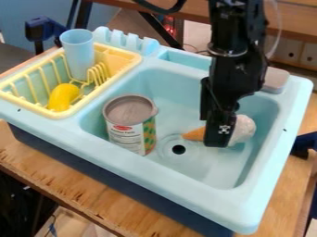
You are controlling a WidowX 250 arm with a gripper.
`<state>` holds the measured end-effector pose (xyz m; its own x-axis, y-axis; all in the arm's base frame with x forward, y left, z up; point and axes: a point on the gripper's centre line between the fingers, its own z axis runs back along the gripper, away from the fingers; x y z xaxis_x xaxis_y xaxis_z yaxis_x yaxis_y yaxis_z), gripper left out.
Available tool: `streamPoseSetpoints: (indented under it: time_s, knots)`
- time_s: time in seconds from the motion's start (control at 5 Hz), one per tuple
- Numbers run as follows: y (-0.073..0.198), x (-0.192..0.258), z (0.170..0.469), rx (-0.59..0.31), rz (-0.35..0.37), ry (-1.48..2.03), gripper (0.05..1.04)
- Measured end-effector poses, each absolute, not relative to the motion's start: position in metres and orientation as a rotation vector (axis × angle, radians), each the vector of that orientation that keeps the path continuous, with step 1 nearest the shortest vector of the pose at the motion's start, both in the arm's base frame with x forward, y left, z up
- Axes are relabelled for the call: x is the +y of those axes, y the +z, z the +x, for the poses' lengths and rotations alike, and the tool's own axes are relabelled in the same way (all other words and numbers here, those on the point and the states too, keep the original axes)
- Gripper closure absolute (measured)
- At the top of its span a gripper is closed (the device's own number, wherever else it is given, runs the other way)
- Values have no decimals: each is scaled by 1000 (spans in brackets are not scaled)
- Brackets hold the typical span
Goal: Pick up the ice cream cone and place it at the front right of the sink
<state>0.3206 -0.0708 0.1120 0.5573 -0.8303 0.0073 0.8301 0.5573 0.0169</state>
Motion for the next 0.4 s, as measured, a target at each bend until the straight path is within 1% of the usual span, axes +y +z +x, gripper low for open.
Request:
streamPoseSetpoints:
  time_s: [0.2,0.4]
  knots:
    - [107,-67,330,-29,21,-964,82]
    - [107,-60,335,-49,27,-941,82]
